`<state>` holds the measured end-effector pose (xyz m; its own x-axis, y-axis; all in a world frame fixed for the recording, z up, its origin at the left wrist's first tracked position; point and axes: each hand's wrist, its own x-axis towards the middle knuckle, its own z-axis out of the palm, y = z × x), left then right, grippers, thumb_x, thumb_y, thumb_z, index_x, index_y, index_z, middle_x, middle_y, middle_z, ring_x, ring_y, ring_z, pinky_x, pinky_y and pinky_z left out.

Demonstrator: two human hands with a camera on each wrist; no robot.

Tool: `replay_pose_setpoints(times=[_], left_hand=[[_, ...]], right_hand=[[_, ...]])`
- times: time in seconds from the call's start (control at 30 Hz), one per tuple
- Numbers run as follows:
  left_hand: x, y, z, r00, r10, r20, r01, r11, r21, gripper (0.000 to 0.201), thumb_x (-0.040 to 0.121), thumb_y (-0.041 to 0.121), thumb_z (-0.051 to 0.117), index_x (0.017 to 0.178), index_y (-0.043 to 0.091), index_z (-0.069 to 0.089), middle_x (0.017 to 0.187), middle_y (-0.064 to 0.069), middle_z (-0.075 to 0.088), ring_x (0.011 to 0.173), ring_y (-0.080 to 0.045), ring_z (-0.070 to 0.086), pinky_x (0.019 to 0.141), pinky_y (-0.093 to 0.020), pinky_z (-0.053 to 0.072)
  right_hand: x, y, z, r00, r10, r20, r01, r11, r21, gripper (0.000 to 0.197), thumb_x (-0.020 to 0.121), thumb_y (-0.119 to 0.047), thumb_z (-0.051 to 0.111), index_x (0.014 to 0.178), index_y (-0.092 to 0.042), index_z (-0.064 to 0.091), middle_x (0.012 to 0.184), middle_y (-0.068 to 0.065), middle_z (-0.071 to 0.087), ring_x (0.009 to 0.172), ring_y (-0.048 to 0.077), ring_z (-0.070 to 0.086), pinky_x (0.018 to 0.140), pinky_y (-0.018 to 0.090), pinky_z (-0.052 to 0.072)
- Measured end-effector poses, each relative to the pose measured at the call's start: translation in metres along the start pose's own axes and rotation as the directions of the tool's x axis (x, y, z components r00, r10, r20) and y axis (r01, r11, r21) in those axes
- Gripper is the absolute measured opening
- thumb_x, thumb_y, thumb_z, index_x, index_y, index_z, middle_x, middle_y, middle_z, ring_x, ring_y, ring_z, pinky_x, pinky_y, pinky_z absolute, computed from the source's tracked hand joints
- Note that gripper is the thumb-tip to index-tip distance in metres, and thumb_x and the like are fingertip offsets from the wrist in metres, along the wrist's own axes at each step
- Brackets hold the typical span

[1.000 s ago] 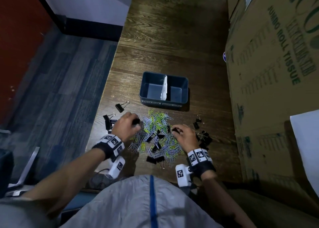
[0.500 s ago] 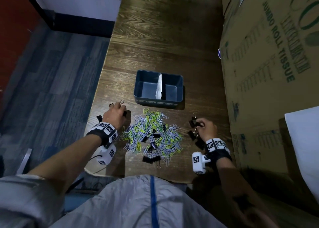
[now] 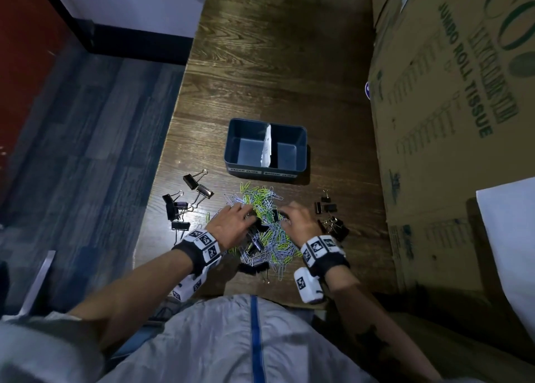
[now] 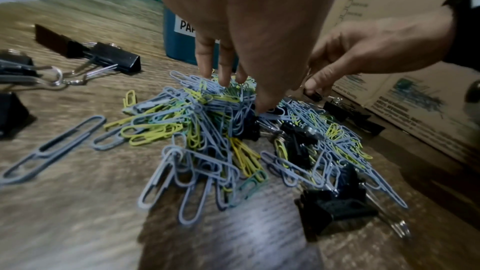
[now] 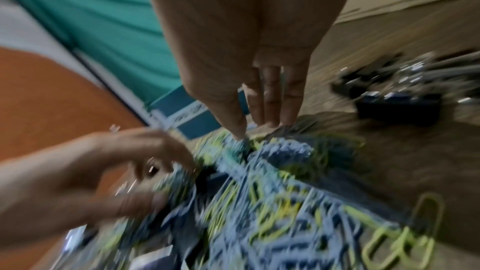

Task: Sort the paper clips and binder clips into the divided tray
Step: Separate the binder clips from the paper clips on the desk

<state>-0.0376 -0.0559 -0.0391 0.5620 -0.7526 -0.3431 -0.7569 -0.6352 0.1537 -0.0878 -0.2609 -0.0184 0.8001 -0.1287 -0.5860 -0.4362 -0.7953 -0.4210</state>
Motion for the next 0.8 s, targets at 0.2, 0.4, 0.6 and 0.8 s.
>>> replay_pose_setpoints(times=[0.2,0.4,0.6,0.8], left_hand=[[-0.013,-0.006,0.006,0.992,-0.123,-0.008,0.123,0.992,0.026,0.04,0.094,0.029,0.053,0.131,0.017,0.047,0.138,-0.009,0.043,0.123,-0.026,0.043,0.106,-0.046,0.034],[0.0,0.014,0.005,1.0,0.008,-0.028,-0.006,0.998,0.063,0.036,0.094,0.031,0.049,0.127,0.016,0.05,0.129,-0.007,0.049,0.116,-0.024,0.045,0.1,-0.041,0.039],[0.01,0.025,0.006,0.996,-0.093,-0.007,0.093,0.995,0.035,0.043,0.093,0.039,0.051,0.128,0.014,0.048,0.129,-0.009,0.051,0.118,-0.025,0.046,0.104,-0.044,0.038],[0.016,0.035,0.005,0.993,-0.117,0.035,0.118,0.993,-0.023,0.051,0.086,0.035,0.064,0.131,0.018,0.048,0.131,-0.01,0.049,0.122,-0.027,0.046,0.104,-0.045,0.039]], right_hand=[[-0.005,-0.013,0.014,0.999,-0.055,0.0,0.055,0.995,-0.087,0.048,0.098,-0.012,0.057,0.144,-0.023,0.047,0.157,0.0,0.028,0.144,0.028,0.033,0.115,0.046,0.031],[-0.01,-0.016,0.011,0.996,-0.072,-0.055,0.066,0.991,-0.114,0.055,0.099,-0.002,0.048,0.151,-0.017,0.035,0.16,0.01,0.025,0.143,0.03,0.033,0.116,0.047,0.027],[-0.007,-0.011,0.012,0.997,-0.029,-0.075,0.022,0.995,-0.1,0.057,0.098,-0.009,0.055,0.151,-0.018,0.035,0.159,0.012,0.026,0.144,0.033,0.03,0.116,0.048,0.027],[-0.005,-0.009,0.015,0.99,-0.046,-0.13,0.029,0.991,-0.132,0.053,0.094,-0.008,0.062,0.144,-0.011,0.044,0.15,0.016,0.038,0.136,0.035,0.041,0.111,0.046,0.036]])
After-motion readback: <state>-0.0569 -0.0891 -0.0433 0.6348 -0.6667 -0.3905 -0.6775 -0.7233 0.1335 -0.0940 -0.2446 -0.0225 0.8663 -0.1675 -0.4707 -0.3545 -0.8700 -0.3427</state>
